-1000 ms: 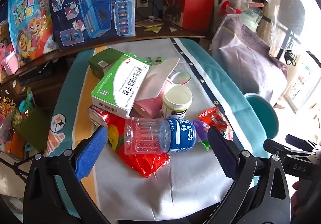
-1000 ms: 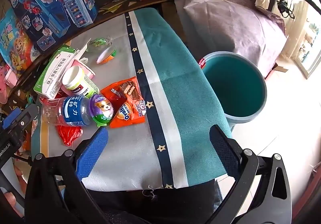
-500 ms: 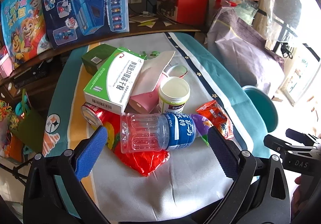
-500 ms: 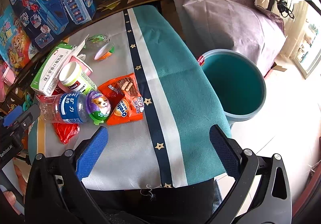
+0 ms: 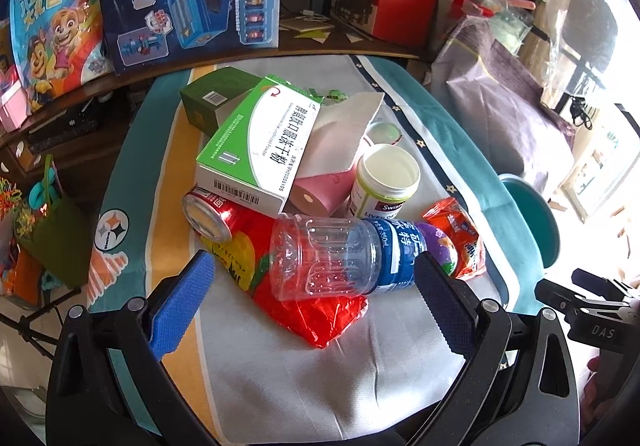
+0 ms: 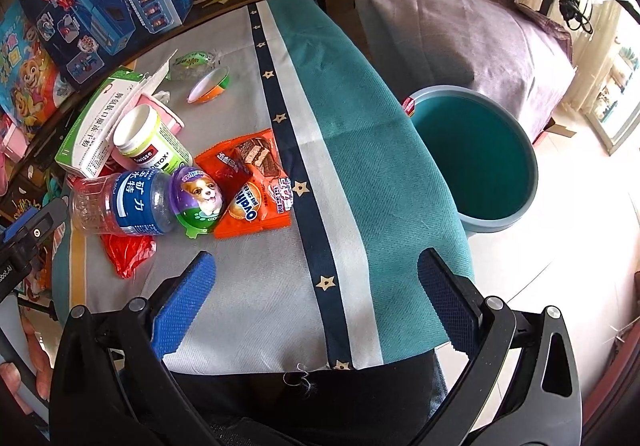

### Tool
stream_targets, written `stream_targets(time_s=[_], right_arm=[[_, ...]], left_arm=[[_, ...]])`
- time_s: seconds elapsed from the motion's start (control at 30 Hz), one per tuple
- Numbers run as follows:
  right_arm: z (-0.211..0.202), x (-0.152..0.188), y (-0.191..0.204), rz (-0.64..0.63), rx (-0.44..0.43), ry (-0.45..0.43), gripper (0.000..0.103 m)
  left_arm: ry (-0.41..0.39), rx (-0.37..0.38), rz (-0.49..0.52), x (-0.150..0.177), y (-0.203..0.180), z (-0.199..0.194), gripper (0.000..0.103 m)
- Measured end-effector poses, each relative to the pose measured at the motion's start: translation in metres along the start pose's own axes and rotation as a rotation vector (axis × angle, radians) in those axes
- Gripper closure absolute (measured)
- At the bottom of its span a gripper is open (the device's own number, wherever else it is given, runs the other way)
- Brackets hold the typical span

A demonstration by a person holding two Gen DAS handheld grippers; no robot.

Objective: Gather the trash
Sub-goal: 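Move both grippers toward the pile of trash on the table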

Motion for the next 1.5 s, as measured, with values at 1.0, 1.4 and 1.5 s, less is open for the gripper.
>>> stream_targets(time_s=[1.0, 1.4, 1.5], right_arm=[[0.004, 0.002, 0.005, -0.012, 0.001, 0.021, 0.006], [0.010, -0.009, 0.015, -0.094, 0.001, 0.022, 0.006], [0.012, -0.018, 0.033, -0.182, -0.032, 0.006, 0.006]], left_arm=[[0.026, -0.003, 0.006, 0.004, -0.004, 0.003, 0.004], [0.093, -0.031, -0.038, 0.001, 0.010, 0.023, 0.004], [0.093, -0.069, -0.036, 0.003, 0.021, 0.027, 0.004]])
Point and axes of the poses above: each gripper's, at about its wrist camera, not at the fingertips, and z roughly the way its jaws point, y to its left, x to its underside, the point moved 1 cm from there along z, roughly the way its jaws point, and after that the axes turned 11 degrees about -z, right-handed, at the moved point
